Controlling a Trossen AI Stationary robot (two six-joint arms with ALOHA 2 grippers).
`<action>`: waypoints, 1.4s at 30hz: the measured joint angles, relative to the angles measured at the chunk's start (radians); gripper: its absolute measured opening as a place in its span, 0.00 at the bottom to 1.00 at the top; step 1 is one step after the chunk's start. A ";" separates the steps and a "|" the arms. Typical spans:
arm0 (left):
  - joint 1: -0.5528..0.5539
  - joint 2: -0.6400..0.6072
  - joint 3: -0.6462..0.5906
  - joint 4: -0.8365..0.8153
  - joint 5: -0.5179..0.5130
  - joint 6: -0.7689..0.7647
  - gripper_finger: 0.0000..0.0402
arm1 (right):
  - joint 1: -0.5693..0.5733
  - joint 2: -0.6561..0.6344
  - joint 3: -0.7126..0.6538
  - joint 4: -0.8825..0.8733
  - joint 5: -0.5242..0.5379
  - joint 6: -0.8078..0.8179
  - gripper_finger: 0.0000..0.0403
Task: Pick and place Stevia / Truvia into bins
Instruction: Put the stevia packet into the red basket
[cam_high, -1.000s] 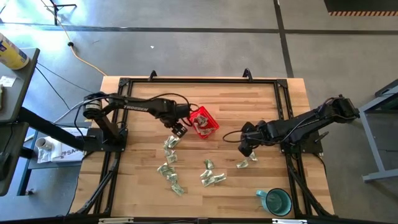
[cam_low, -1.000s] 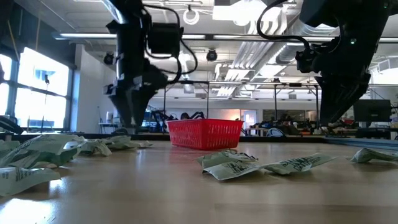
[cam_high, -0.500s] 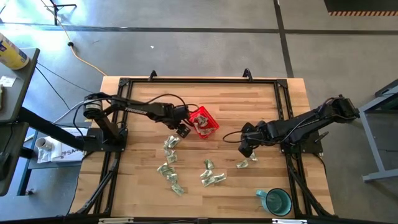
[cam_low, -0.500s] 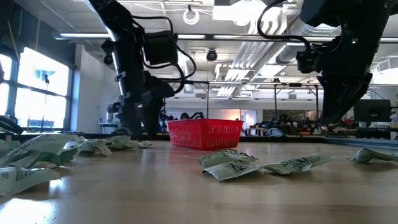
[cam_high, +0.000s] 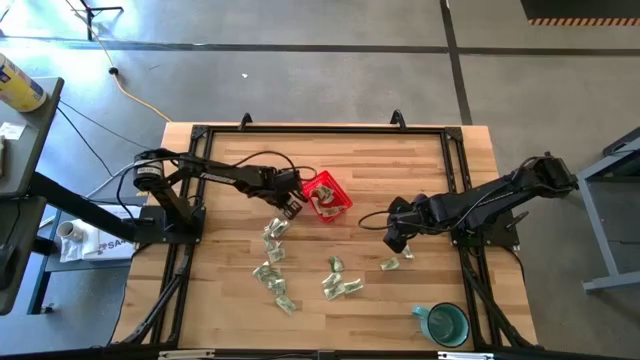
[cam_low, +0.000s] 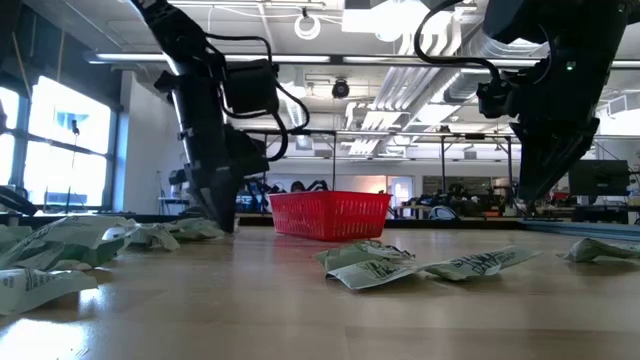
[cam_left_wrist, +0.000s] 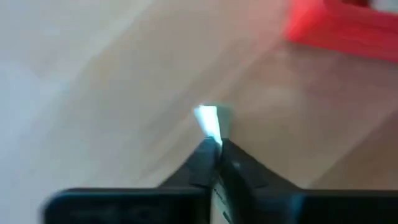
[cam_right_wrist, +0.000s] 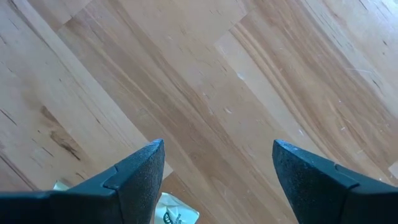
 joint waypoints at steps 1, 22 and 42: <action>0.008 -0.003 0.012 -0.019 -0.002 0.005 0.08 | 0.000 0.000 0.000 0.001 0.000 0.000 0.72; -0.010 0.033 0.313 0.072 0.192 0.099 0.35 | 0.000 0.000 -0.001 -0.078 -0.105 -0.028 0.72; -0.062 -0.257 0.379 -0.509 -0.068 -0.006 0.60 | 0.027 0.004 -0.003 -0.130 -0.227 -0.116 0.72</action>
